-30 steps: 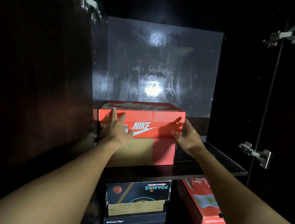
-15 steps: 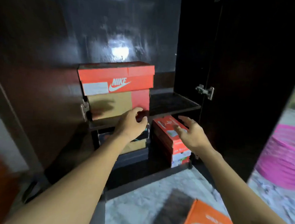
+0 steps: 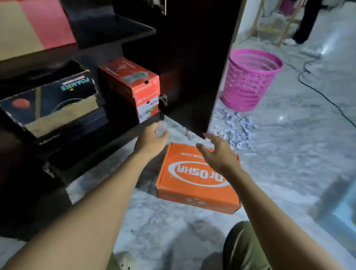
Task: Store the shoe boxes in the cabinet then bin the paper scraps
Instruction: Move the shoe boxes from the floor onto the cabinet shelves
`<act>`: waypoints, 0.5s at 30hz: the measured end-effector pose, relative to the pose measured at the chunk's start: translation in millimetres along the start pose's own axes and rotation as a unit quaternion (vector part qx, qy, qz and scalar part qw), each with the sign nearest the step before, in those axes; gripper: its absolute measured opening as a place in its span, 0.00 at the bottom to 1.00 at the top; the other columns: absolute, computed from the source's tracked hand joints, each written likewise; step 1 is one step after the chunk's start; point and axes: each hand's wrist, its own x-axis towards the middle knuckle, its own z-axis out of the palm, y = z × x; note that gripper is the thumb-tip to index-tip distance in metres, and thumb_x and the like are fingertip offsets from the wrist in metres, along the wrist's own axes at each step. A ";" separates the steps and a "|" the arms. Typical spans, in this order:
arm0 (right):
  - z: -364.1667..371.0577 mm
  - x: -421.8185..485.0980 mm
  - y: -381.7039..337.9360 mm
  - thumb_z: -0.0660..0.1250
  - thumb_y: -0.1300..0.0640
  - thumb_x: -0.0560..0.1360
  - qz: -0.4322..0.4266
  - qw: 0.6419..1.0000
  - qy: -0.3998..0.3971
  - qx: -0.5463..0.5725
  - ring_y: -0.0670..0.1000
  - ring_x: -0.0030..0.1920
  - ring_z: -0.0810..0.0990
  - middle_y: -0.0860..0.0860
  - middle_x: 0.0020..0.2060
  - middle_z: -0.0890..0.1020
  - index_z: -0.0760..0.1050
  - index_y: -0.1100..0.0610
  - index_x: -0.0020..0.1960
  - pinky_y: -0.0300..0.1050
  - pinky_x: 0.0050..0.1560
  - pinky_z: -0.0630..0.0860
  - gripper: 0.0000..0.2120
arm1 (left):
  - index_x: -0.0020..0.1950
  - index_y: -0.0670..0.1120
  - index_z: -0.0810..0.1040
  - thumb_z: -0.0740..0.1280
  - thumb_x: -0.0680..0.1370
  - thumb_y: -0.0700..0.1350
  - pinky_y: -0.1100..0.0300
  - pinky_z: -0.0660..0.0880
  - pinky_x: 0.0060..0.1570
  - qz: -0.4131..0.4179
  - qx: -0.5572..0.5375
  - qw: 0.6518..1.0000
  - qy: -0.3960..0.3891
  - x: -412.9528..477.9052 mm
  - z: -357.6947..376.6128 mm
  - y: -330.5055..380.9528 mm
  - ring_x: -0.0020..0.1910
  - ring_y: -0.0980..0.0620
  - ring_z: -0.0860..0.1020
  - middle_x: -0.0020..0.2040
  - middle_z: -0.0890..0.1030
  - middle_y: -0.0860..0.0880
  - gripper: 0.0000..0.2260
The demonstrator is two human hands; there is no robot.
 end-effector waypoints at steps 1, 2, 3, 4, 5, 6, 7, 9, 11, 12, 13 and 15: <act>4.4 -6.2 16.9 0.65 0.42 0.78 0.023 1.000 -0.006 -0.009 0.54 0.64 0.77 0.53 0.69 0.74 0.69 0.50 0.72 0.48 0.62 0.72 0.25 | 0.64 0.47 0.77 0.67 0.77 0.49 0.54 0.75 0.56 -0.019 0.000 1.000 -0.014 -0.4 16.5 -9.0 0.58 0.44 0.78 0.61 0.79 0.46 0.16; 10.4 -11.9 34.2 0.65 0.42 0.78 0.048 0.999 -0.016 -0.012 0.55 0.63 0.78 0.53 0.69 0.73 0.69 0.50 0.72 0.48 0.62 0.72 0.25 | 0.63 0.46 0.77 0.67 0.77 0.50 0.56 0.74 0.54 -0.040 0.001 0.999 -0.023 -0.9 33.1 -19.5 0.58 0.44 0.78 0.60 0.80 0.46 0.16; 17.0 -17.7 50.3 0.65 0.43 0.78 0.071 0.997 -0.025 -0.011 0.55 0.62 0.78 0.54 0.70 0.73 0.69 0.50 0.73 0.48 0.61 0.72 0.26 | 0.62 0.46 0.77 0.67 0.77 0.50 0.58 0.72 0.51 -0.065 0.000 0.997 -0.033 -2.4 48.2 -30.9 0.58 0.45 0.78 0.58 0.80 0.47 0.16; 24.8 -23.1 65.8 0.66 0.43 0.78 0.094 0.995 -0.034 -0.010 0.56 0.63 0.77 0.55 0.70 0.72 0.68 0.51 0.73 0.47 0.62 0.71 0.26 | 0.62 0.45 0.77 0.68 0.77 0.50 0.58 0.71 0.49 -0.092 -0.010 0.995 -0.046 -4.9 63.2 -42.9 0.58 0.45 0.78 0.57 0.80 0.47 0.16; 33.1 -28.4 80.1 0.66 0.44 0.78 0.115 0.992 -0.039 -0.011 0.57 0.64 0.76 0.55 0.70 0.72 0.68 0.52 0.73 0.47 0.63 0.71 0.27 | 0.63 0.44 0.76 0.69 0.76 0.49 0.58 0.72 0.50 -0.119 -0.023 0.991 -0.060 -9.3 76.2 -55.0 0.58 0.45 0.78 0.57 0.80 0.47 0.17; 41.2 -32.7 92.9 0.66 0.44 0.77 0.136 0.990 -0.040 -0.016 0.57 0.66 0.74 0.55 0.70 0.72 0.68 0.52 0.73 0.48 0.64 0.71 0.28 | 0.64 0.44 0.75 0.70 0.75 0.49 0.56 0.74 0.53 -0.138 -0.038 0.987 -0.068 -10.2 88.7 -71.3 0.58 0.43 0.78 0.58 0.80 0.45 0.20; 49.0 -36.5 104.6 0.67 0.43 0.77 0.155 0.987 -0.038 -0.025 0.57 0.67 0.73 0.56 0.70 0.72 0.67 0.52 0.74 0.50 0.65 0.71 0.28 | 0.65 0.44 0.75 0.72 0.72 0.51 0.53 0.75 0.57 -0.156 -0.042 0.984 -0.077 -9.4 100.7 -89.2 0.59 0.42 0.78 0.59 0.80 0.43 0.23; 62.8 -42.3 123.9 0.67 0.42 0.76 0.197 0.978 -0.037 -0.052 0.59 0.70 0.69 0.57 0.71 0.70 0.66 0.52 0.75 0.54 0.67 0.70 0.31 | 0.66 0.48 0.71 0.71 0.62 0.61 0.47 0.74 0.62 -0.184 -0.032 0.979 -0.087 2.8 129.8 -142.1 0.61 0.40 0.77 0.63 0.79 0.42 0.36; 73.8 -47.0 137.7 0.66 0.41 0.75 0.242 0.967 -0.043 -0.069 0.59 0.74 0.62 0.57 0.74 0.64 0.61 0.52 0.77 0.59 0.70 0.66 0.35 | 0.74 0.50 0.62 0.69 0.59 0.65 0.44 0.69 0.67 -0.229 -0.022 0.967 -0.109 9.1 148.4 -176.6 0.67 0.39 0.71 0.70 0.72 0.42 0.46; 78.7 -48.9 143.4 0.66 0.41 0.74 0.260 0.962 -0.041 -0.075 0.60 0.76 0.59 0.58 0.76 0.62 0.59 0.52 0.77 0.60 0.72 0.63 0.36 | 0.77 0.50 0.56 0.70 0.61 0.65 0.43 0.66 0.69 -0.248 -0.010 0.961 -0.120 6.9 150.6 -179.9 0.70 0.39 0.67 0.73 0.67 0.41 0.49; 82.7 -50.3 147.9 0.66 0.39 0.74 0.273 0.958 -0.036 -0.082 0.60 0.76 0.57 0.58 0.76 0.60 0.57 0.52 0.78 0.62 0.72 0.62 0.38 | 0.78 0.50 0.52 0.70 0.63 0.64 0.42 0.64 0.70 -0.259 0.000 0.958 -0.126 2.0 148.5 -175.5 0.72 0.38 0.65 0.74 0.65 0.42 0.50; 90.4 -51.6 155.9 0.66 0.37 0.73 0.292 0.952 -0.025 -0.088 0.62 0.76 0.58 0.59 0.75 0.60 0.54 0.51 0.78 0.64 0.71 0.63 0.41 | 0.77 0.51 0.54 0.70 0.61 0.65 0.41 0.67 0.68 -0.259 0.002 0.958 -0.123 -0.1 147.5 -171.4 0.70 0.39 0.68 0.72 0.68 0.42 0.49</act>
